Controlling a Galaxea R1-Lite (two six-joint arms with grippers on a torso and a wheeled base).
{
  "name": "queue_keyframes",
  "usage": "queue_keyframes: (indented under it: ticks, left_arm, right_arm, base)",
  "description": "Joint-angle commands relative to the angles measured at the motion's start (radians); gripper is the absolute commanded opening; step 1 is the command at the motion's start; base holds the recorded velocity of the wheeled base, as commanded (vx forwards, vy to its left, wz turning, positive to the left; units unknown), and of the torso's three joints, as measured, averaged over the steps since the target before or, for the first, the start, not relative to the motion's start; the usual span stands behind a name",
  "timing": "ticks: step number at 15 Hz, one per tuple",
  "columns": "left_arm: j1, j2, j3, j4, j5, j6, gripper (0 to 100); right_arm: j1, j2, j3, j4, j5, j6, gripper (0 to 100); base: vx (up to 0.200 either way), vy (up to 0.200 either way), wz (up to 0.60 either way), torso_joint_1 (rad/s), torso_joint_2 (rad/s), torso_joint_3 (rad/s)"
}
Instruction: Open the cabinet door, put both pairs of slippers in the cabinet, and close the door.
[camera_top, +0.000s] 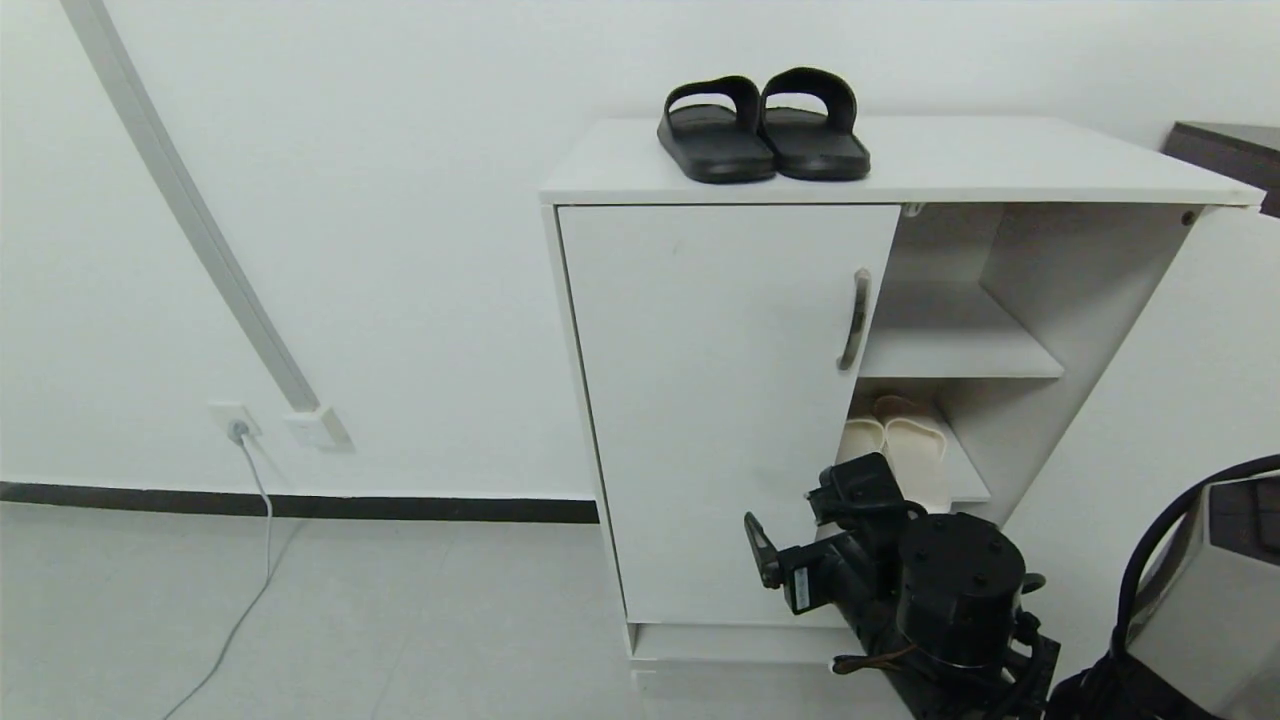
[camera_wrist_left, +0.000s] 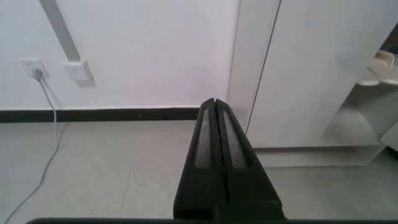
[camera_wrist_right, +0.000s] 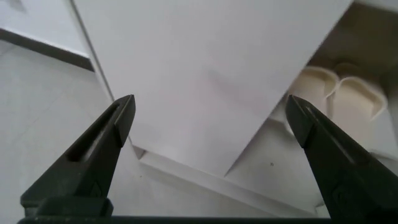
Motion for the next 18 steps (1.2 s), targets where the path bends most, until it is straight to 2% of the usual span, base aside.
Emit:
queue_keyframes:
  ticks: [1, 10, 18]
  left_arm:
    - [0.0, 0.001, 0.0, 0.0, 0.0, 0.0, 0]
    - [0.0, 0.001, 0.0, 0.0, 0.0, 0.0, 0]
    - [0.0, 0.001, 0.0, 0.0, 0.0, 0.0, 0]
  right_arm:
    - [0.001, 0.0, 0.0, 0.0, 0.0, 0.0, 100]
    - [0.001, 0.0, 0.002, 0.0, -0.002, -0.003, 100]
    - [0.001, 0.002, 0.007, -0.003, -0.002, -0.003, 100]
  base:
    - [0.0, 0.0, 0.0, 0.119, -0.46, -0.344]
    - [0.0, 0.0, 0.0, 0.156, -0.47, -0.326]
    - [0.0, 0.0, 0.0, 0.206, -0.52, -0.315]
